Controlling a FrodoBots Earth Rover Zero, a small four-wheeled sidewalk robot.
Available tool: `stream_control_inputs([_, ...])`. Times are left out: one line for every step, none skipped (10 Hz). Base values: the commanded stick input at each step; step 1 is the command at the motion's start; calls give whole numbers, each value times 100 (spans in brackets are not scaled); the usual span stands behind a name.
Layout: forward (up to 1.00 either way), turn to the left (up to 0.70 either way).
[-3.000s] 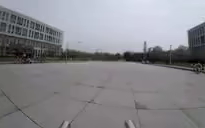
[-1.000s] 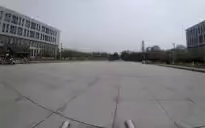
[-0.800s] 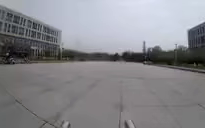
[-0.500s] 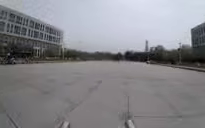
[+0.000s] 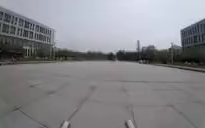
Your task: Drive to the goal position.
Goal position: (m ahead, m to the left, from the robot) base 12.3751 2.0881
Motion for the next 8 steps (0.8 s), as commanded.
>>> stream_control_inputs([100,3])
stream_control_inputs([100,0])
stream_control_inputs([100,0])
stream_control_inputs([100,5])
stream_control_inputs([100,10])
stream_control_inputs([100,3])
stream_control_inputs([100,13])
stream_control_inputs([100,4])
